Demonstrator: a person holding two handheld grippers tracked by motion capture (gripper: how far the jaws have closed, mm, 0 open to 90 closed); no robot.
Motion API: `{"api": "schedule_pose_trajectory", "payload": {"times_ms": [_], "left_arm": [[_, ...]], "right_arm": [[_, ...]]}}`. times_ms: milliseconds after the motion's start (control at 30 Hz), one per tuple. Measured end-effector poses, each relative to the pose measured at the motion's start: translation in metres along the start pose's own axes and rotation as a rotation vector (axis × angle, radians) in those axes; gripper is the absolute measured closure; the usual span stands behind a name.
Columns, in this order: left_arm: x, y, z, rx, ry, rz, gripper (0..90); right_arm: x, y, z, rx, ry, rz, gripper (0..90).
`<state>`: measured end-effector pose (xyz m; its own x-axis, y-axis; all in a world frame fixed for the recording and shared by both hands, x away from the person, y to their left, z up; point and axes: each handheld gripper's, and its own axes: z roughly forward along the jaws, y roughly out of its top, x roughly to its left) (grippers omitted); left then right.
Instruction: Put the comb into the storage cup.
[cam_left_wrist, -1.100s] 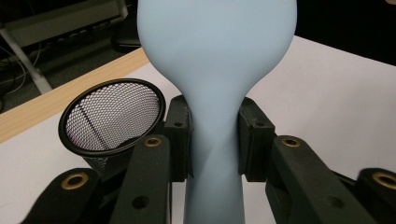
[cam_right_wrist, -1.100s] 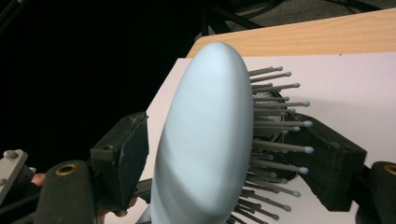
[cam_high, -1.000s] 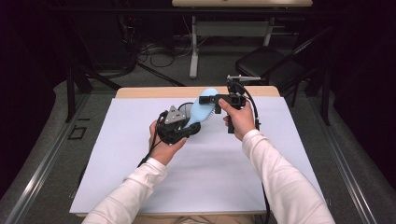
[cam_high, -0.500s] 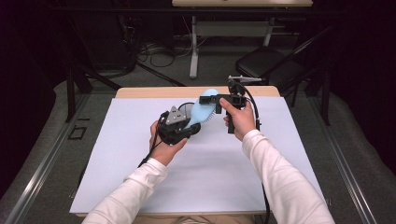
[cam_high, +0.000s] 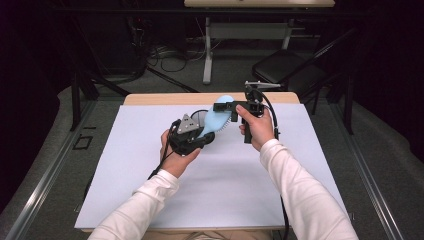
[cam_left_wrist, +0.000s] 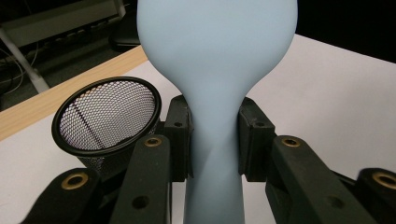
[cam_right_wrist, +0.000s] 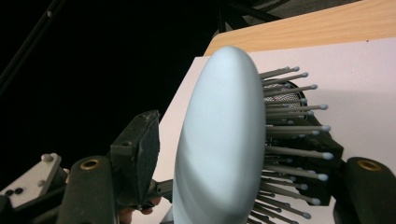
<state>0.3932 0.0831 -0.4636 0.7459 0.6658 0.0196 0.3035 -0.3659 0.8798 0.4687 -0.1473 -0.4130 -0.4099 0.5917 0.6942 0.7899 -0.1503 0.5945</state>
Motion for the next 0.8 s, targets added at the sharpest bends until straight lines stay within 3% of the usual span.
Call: {"api": "schedule_pose_trajectory", "payload": {"times_ms": [167,800], "left_arm": [[-0.0005,-0.0004,0.0006,0.002,-0.003,0.000,69.6],[-0.0003,-0.0014,0.0004,0.000,-0.006,-0.002,69.6]], "right_arm": [[-0.0020,-0.0007,-0.0017,-0.010,0.000,0.043,35.8],[-0.0052,-0.0026,-0.0032,-0.019,0.004,0.077,45.1]]}}
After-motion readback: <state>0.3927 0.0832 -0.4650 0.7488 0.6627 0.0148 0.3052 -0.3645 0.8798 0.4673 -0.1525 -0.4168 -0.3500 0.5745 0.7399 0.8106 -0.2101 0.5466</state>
